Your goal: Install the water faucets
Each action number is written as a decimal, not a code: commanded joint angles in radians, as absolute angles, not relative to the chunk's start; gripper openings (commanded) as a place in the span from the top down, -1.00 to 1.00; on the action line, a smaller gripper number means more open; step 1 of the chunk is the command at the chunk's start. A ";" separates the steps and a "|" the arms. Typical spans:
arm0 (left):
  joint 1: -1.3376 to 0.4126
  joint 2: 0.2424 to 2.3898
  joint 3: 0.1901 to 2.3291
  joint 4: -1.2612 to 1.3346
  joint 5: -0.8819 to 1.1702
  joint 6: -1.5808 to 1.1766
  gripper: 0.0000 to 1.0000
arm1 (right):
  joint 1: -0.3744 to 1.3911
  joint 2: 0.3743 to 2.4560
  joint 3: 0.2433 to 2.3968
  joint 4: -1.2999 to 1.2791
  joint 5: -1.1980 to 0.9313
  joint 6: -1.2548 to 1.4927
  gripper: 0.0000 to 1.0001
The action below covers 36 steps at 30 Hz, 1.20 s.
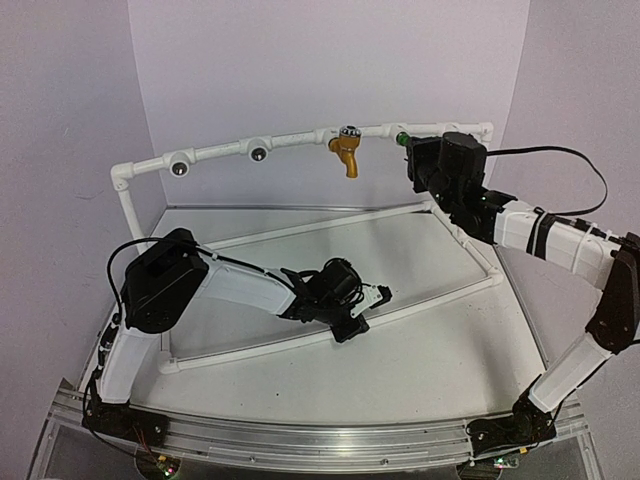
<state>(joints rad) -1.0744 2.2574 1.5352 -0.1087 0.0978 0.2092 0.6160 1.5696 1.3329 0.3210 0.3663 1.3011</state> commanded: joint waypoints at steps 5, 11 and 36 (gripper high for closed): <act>-1.184 2.310 1.523 -0.324 0.261 0.214 1.00 | 0.643 1.581 1.319 0.363 0.320 1.218 0.62; -1.184 2.310 1.524 -0.327 0.261 0.216 1.00 | 0.643 1.511 1.254 0.365 0.359 1.125 0.49; -1.184 2.318 1.531 -0.336 0.272 0.219 1.00 | 0.643 1.329 1.082 0.461 0.340 0.703 1.00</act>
<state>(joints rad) -1.1168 2.2635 1.5501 -0.1497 0.0975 0.1837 0.6403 1.3647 1.0883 0.4000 0.3553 0.8170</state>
